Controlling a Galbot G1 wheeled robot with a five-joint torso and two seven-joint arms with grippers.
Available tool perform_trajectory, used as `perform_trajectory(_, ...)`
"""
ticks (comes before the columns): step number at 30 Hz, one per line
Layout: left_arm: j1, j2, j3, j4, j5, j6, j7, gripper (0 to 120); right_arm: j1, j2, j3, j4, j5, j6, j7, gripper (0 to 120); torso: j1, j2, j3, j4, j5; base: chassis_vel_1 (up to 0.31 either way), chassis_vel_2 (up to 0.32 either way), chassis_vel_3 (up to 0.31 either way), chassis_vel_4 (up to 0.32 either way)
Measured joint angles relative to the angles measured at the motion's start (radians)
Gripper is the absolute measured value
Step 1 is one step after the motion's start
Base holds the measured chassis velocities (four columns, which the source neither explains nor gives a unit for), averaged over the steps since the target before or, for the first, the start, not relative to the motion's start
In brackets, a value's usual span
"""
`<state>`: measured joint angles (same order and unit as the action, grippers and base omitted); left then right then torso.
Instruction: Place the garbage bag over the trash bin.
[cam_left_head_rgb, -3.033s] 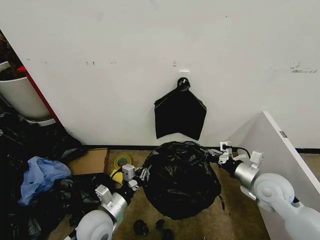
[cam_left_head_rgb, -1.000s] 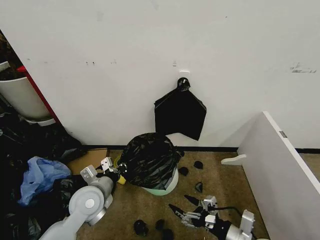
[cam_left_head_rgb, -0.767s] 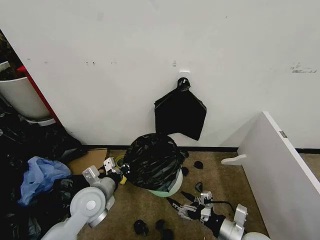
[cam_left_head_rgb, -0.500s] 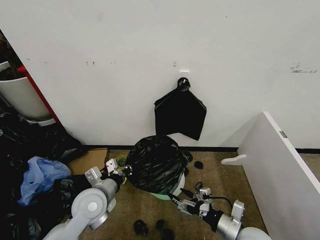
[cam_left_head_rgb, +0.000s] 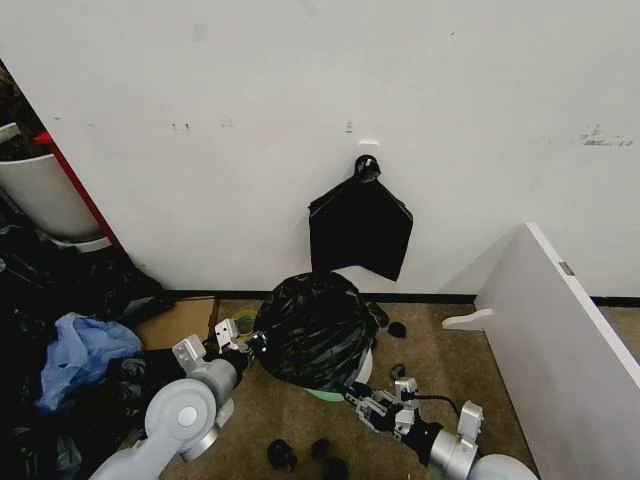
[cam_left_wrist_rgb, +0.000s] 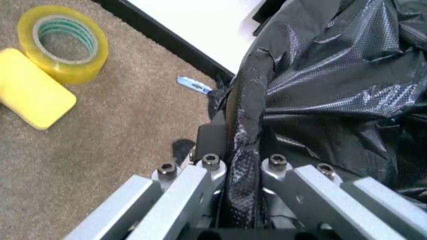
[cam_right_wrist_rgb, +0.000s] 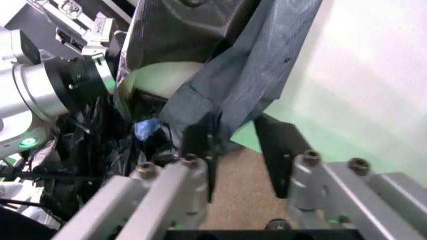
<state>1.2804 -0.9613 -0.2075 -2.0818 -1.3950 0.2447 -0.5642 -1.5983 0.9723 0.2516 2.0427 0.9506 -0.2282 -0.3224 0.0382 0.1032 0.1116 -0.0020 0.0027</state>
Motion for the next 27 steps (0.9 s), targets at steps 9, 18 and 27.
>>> perform_trajectory(9,0.004,-0.005,0.0,0.0,0.005,-0.001,0.0,3,-0.003,0.01,-0.007,-0.009,-0.019,-0.003,-0.001,0,0.0,0.0,0.0,0.0,0.0,0.0,0.0,0.0,0.0)
perform_trajectory(18,0.005,-0.006,0.0,-0.002,0.007,-0.003,0.002,3,-0.002,0.01,-0.013,-0.038,-0.14,0.0,0.023,0,0.0,0.0,0.0,0.0,0.0,0.0,0.0,0.0,0.0)
perform_trajectory(27,0.012,-0.013,0.007,-0.016,0.016,0.0,0.002,3,-0.007,0.018,-0.04,-0.073,-0.238,0.051,0.128,0,0.0,0.0,0.0,0.0,0.0,0.0,0.0,0.0,0.0)
